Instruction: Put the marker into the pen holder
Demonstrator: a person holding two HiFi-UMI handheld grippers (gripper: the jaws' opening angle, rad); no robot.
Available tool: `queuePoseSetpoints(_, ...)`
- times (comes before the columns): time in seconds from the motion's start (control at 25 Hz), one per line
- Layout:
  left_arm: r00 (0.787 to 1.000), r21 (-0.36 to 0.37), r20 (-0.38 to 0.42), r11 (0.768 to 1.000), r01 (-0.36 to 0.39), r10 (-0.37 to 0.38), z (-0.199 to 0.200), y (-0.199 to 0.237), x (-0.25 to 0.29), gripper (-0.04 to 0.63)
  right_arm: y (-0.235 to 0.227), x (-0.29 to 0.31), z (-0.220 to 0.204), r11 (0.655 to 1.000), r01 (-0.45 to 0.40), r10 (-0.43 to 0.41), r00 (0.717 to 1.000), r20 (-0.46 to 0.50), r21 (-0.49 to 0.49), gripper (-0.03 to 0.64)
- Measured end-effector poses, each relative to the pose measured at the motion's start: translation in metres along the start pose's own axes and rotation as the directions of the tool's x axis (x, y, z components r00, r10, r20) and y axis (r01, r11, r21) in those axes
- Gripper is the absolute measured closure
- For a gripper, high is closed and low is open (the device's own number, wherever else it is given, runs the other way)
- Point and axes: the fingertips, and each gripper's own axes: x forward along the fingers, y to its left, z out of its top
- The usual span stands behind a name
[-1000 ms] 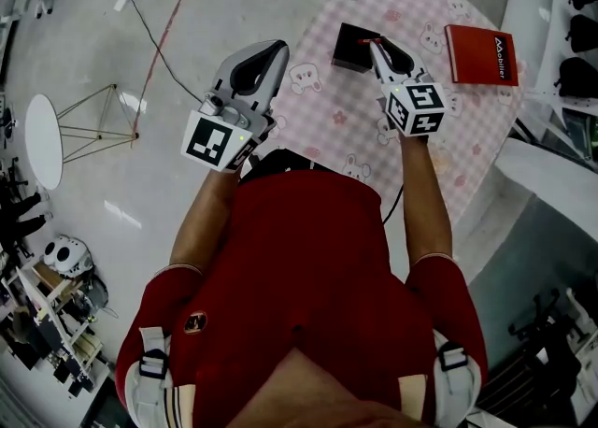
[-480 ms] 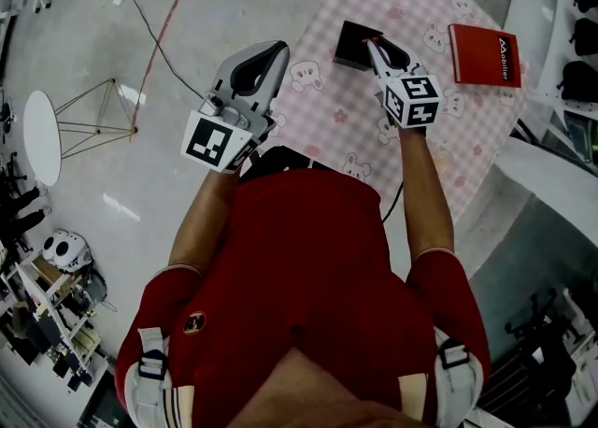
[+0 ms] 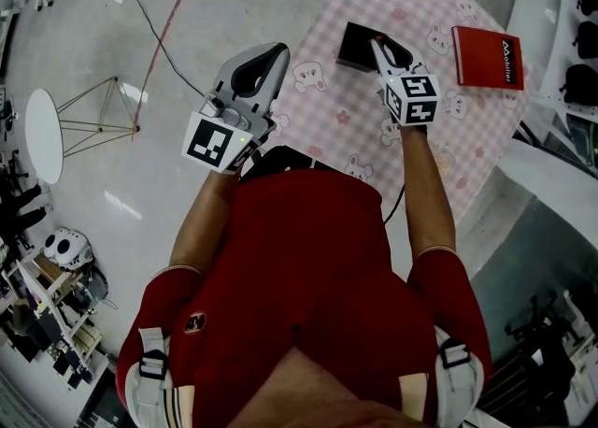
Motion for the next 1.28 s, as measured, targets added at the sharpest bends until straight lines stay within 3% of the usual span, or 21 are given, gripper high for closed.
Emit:
queuePoseSetpoints(0.36, 1.000, 0.004, -0.004, 1.000, 0.007, -0.007, -0.001, 0.000, 0.001, 0.589, -0.007, -0.001, 0.000, 0.999, 0.037, -0.037, 0.999, 0.000, -0.012, 0.486)
queuePoseSetpoints(0.72, 1.000, -0.009, 0.000, 1.000, 0.015, -0.015, -0.004, -0.001, -0.003, 0.589, 0.004, -0.018, 0.028, 1.000, 0.019, -0.016, 0.994, 0.113, -0.023, 0.486)
queuePoseSetpoints(1.0, 0.999, 0.007, 0.028, 0.999, 0.034, -0.034, 0.007, -0.004, -0.003, 0.589, 0.019, -0.044, 0.061, 1.000, 0.017, -0.014, 0.977, 0.213, -0.014, 0.552)
queuePoseSetpoints(1.28, 0.997, 0.009, 0.043, 0.998, 0.059, -0.060, 0.012, -0.011, -0.006, 0.589, 0.049, -0.090, 0.102, 1.000, 0.009, -0.017, 0.934, 0.356, 0.024, 0.617)
